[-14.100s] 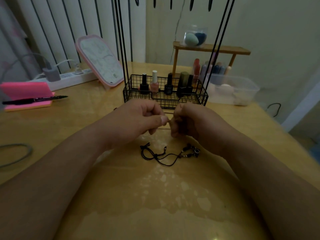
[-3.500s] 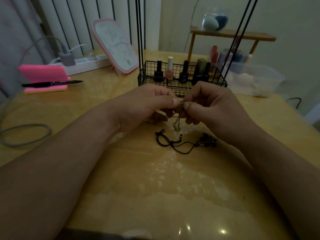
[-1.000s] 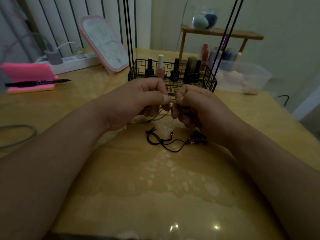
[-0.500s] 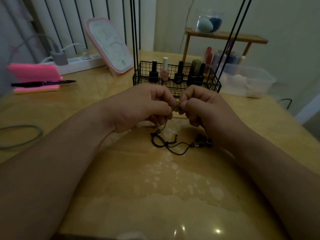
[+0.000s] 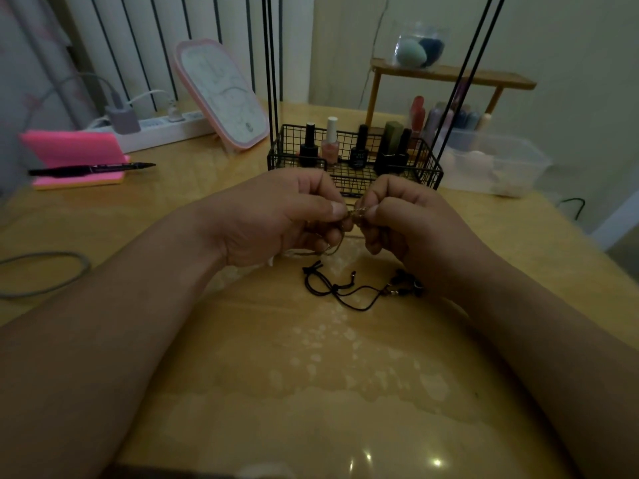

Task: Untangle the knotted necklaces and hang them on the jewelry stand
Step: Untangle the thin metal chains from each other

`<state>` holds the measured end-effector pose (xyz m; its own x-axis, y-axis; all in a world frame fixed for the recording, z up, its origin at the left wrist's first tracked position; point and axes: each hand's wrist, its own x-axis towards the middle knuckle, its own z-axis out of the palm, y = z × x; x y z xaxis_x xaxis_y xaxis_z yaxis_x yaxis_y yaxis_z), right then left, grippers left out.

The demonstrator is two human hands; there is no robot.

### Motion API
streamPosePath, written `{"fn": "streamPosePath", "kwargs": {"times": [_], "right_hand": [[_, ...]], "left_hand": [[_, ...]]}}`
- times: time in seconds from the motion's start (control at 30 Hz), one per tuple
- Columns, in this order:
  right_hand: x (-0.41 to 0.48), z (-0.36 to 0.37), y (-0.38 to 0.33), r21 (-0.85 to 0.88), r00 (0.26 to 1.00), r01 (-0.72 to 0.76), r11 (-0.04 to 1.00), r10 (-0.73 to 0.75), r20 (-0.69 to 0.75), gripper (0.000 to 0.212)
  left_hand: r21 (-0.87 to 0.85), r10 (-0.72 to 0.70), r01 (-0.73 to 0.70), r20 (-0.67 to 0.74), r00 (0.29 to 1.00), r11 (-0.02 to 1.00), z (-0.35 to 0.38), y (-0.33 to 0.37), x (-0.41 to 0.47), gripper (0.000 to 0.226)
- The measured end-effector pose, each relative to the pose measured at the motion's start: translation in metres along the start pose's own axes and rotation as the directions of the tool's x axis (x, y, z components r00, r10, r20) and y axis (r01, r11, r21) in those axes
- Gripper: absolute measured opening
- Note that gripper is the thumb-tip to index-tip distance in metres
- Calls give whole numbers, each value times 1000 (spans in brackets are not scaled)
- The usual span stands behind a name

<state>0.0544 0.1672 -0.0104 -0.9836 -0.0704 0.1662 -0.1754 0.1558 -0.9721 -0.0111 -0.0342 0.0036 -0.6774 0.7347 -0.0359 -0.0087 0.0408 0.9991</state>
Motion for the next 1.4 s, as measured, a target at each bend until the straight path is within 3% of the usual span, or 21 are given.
{"fn": "streamPosePath", "kwargs": {"times": [0.17, 0.43, 0.6, 0.83, 0.93, 1.1, 1.27, 1.4], "right_hand": [[1, 3, 0, 56, 999, 4, 998, -1, -54, 6], [-2, 0, 0, -150, 996, 70, 986, -77, -42, 22], [-3, 1, -2, -260, 998, 48, 964, -56, -23, 27], [-4, 0, -5, -353, 997, 39, 935, -61, -51, 9], [-3, 1, -3, -282, 999, 28, 959, -39, -32, 10], [-1, 2, -2, 31, 999, -37, 999, 36, 38, 8], [0, 0, -2, 188, 993, -100, 977, 85, 85, 8], [0, 1, 0, 155, 995, -76, 985, 66, 72, 7]], "left_hand": [[17, -24, 23, 25, 999, 1000, -1, 1, -1, 15], [239, -66, 71, -32, 997, 968, 1, 1, -1, 12], [160, -36, 46, -65, 997, 986, 0, 2, -1, 8], [109, -26, 39, -116, 993, 993, 1, 3, 0, 6], [61, -31, 38, -106, 994, 997, 2, 4, 0, 8], [-25, -53, 50, -109, 993, 998, 3, 5, 0, 9], [80, -14, 24, -114, 993, 997, 5, 2, 1, 11], [200, -27, 44, -91, 996, 979, 4, 1, 0, 17]]}}
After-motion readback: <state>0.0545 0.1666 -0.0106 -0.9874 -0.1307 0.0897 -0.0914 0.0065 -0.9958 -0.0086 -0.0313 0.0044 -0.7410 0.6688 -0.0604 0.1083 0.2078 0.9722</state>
